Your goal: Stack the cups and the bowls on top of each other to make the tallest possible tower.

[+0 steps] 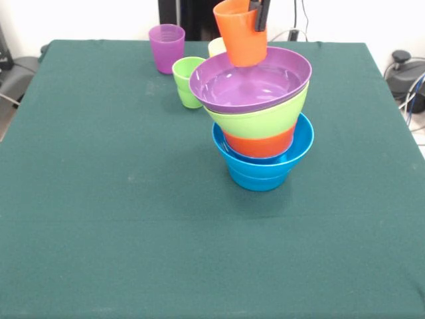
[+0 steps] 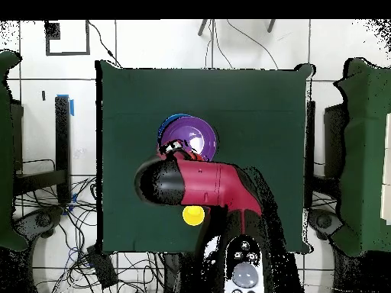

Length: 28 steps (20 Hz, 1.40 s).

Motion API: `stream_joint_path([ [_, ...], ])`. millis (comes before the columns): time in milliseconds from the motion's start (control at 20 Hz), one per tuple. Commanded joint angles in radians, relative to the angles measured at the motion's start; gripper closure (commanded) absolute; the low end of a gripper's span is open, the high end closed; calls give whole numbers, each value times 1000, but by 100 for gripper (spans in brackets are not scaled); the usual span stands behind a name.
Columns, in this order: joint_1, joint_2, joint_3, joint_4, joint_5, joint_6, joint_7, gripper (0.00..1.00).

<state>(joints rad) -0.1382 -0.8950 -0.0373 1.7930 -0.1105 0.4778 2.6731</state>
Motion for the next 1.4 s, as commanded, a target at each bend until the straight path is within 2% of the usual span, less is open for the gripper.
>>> stream_joint_path([
  [50,7,66,84,-42,-73,-43,-71,100],
  [1400,25,88,71,-61,-70,-53,-51,100],
])
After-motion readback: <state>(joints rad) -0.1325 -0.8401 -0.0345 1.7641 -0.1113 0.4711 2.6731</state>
